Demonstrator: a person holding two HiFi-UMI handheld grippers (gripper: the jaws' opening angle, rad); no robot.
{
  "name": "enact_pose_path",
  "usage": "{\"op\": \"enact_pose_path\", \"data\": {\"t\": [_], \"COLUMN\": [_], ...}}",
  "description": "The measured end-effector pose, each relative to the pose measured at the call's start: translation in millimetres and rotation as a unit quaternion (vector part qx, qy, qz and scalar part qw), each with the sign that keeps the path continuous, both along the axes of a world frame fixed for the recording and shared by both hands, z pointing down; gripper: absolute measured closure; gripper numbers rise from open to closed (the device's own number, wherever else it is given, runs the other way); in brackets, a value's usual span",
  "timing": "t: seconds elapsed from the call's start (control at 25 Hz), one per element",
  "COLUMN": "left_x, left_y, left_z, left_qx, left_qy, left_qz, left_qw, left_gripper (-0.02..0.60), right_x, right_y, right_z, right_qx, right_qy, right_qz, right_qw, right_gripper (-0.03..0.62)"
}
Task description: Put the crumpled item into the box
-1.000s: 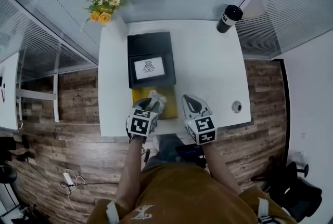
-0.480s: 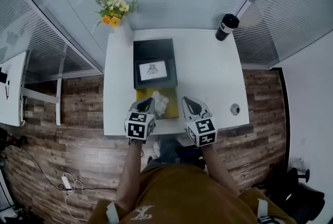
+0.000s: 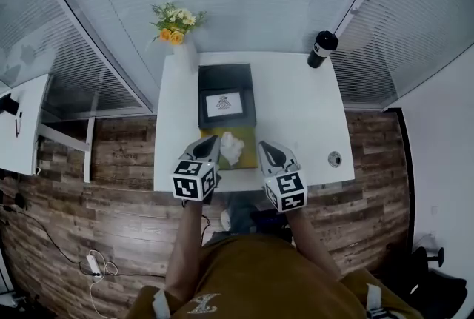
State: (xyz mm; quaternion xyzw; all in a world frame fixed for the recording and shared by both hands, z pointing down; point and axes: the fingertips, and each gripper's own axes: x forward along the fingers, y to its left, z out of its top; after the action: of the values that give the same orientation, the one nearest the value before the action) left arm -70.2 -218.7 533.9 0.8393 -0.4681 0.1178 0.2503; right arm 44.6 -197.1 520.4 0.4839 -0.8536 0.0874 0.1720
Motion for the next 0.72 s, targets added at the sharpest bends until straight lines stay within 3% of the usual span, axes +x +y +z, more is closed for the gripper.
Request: {"op": "enact_pose_path", "data": {"t": [0.24,0.48,0.72], "left_x": [-9.4,-12.3,-30.3], "left_y": [12.8,29.7,39.9], "left_z": [-31.3,-65.0,-80.0], "left_qx": [0.058,0.101,0.139], "left_qy": [0.009,0.082,0.04], "left_qz": [-0.008,-0.006,-0.041], "left_qw": [0.9983,0.9915,0.9886], "left_gripper": [0.557,0.557,0.558], "right_x": [-5.0,-6.4,-6.4], "right_y": [7.2,13.0,23.6], "right_z": [-21.0,-43.9,-63.3], "right_qx": [0.027,0.06,0.085], "right_qy": [-0.002,0.0,-0.005], "right_qz": [-0.004,-0.001,0.006], "right_qw": [1.0,0.998,0.996], "right_gripper": [0.582,0.582,0.582]}}
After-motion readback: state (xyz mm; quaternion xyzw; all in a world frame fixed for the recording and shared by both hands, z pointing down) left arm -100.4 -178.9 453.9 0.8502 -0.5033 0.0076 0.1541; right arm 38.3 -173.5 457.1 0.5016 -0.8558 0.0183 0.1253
